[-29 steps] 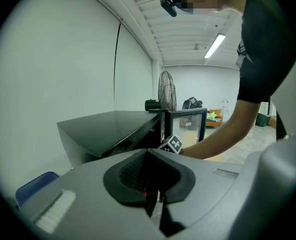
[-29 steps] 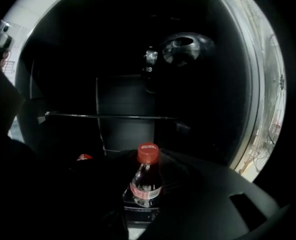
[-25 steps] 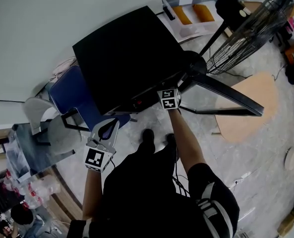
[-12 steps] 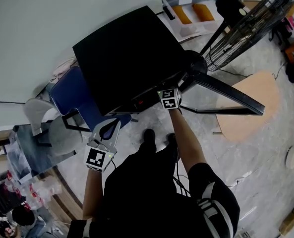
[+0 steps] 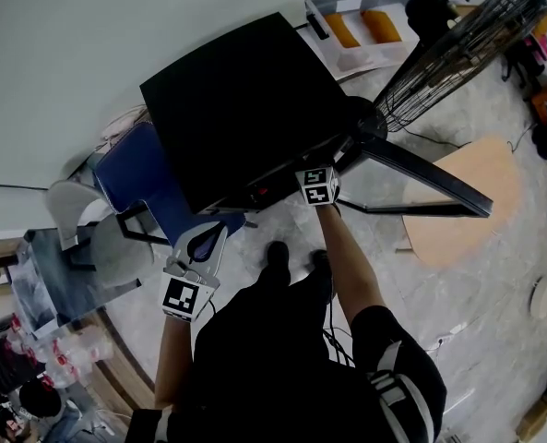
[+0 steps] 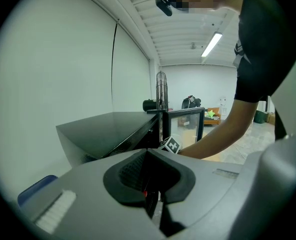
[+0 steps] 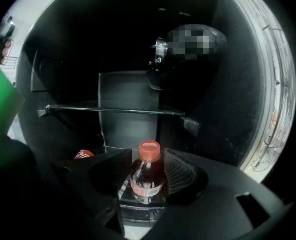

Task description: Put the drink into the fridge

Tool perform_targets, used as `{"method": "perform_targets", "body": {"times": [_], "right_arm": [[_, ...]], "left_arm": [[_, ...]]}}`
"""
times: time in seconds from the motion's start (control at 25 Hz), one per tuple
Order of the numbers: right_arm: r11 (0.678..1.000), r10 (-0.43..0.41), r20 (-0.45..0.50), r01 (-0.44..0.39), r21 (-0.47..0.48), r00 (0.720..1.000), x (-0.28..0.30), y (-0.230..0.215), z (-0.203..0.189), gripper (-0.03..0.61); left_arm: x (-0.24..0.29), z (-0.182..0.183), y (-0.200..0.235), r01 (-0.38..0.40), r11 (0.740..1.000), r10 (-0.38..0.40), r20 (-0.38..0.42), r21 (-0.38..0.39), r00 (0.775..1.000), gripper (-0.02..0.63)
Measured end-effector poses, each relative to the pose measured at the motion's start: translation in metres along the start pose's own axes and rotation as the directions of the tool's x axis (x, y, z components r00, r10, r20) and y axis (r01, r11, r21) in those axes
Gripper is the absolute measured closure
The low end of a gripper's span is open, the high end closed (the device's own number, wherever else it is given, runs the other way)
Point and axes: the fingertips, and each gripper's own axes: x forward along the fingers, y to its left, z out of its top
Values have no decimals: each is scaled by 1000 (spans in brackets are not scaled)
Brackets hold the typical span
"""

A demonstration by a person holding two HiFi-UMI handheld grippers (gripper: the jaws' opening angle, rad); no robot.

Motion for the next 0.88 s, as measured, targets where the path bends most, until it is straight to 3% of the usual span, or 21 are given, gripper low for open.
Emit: {"method": "perform_targets", "body": {"times": [0.88], "right_arm": [[999, 35, -21, -34, 12, 999, -67, 8, -13, 351]], "left_arm": [[2, 24, -23, -8, 1000, 9, 30, -29, 1000, 612]]}}
